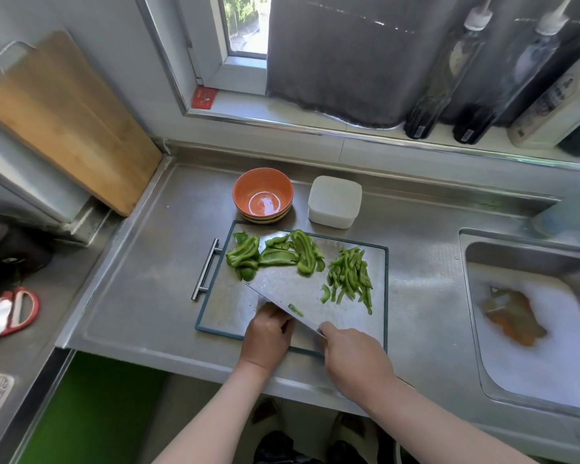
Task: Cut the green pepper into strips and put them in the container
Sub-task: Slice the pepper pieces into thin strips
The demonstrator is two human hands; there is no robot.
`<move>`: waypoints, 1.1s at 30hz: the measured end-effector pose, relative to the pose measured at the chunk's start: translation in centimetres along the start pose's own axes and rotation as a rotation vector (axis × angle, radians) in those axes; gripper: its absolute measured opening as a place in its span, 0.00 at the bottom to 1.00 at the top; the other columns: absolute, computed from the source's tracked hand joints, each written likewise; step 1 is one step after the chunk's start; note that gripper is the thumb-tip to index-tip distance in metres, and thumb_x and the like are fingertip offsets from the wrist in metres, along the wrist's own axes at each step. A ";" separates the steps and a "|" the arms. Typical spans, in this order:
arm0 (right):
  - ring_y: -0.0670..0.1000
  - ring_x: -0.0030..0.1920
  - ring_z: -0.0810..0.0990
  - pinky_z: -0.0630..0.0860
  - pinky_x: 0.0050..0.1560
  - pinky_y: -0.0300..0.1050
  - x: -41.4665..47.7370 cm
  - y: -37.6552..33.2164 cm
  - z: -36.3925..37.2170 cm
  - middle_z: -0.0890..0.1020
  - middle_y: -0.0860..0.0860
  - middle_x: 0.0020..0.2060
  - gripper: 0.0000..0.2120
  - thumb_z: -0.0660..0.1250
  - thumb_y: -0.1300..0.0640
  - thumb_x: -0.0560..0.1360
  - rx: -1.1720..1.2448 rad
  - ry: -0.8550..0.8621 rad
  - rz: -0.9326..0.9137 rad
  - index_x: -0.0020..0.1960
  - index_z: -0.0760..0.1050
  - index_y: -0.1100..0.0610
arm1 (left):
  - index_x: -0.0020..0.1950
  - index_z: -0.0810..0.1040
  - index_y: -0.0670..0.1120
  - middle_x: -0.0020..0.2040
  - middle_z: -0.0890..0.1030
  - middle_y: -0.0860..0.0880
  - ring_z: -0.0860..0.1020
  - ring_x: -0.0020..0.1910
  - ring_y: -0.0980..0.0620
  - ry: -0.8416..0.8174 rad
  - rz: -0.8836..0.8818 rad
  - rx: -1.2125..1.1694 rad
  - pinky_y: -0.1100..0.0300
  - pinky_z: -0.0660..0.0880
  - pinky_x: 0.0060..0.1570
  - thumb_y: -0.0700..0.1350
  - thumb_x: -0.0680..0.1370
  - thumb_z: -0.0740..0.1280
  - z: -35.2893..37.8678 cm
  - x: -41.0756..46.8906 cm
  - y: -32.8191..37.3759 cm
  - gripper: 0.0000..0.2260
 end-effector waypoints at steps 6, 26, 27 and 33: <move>0.55 0.36 0.75 0.73 0.37 0.51 -0.8 0.3 -0.1 0.73 0.49 0.37 0.09 0.53 0.59 0.80 -0.020 -0.012 0.037 0.56 0.69 0.51 | 0.44 0.85 0.43 0.44 0.84 0.44 0.78 0.44 0.49 0.024 0.035 -0.013 0.59 0.78 0.41 0.33 0.62 0.80 -0.1 0.0 0.2 0.13; 0.51 0.29 0.65 0.59 0.27 0.47 0.3 -0.2 0.1 0.67 0.50 0.32 0.10 0.53 0.67 0.76 -0.063 -0.076 0.054 0.50 0.61 0.53 | 0.45 0.85 0.43 0.45 0.84 0.44 0.80 0.45 0.48 0.003 -0.012 -0.054 0.58 0.79 0.43 0.32 0.64 0.78 0.2 0.0 -0.2 0.12; 0.50 0.29 0.65 0.58 0.27 0.46 0.2 0.2 0.2 0.67 0.50 0.32 0.10 0.53 0.67 0.76 -0.074 -0.070 0.056 0.50 0.62 0.53 | 0.44 0.85 0.43 0.44 0.84 0.44 0.79 0.45 0.49 0.007 -0.016 -0.062 0.59 0.79 0.44 0.32 0.65 0.78 0.2 0.0 -0.1 0.11; 0.54 0.33 0.70 0.65 0.31 0.49 2.1 -0.6 1.1 0.68 0.49 0.33 0.07 0.54 0.64 0.78 0.011 -0.053 0.045 0.50 0.63 0.53 | 0.41 0.85 0.45 0.42 0.82 0.46 0.78 0.42 0.49 -0.008 -0.061 -0.058 0.62 0.76 0.41 0.34 0.66 0.79 0.4 -0.1 -0.3 0.09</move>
Point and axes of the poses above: each hand's wrist, its own x-axis towards the middle knuckle, its own z-axis out of the palm, y = z × x, the point moved 6 cm from there along x, towards the middle knuckle
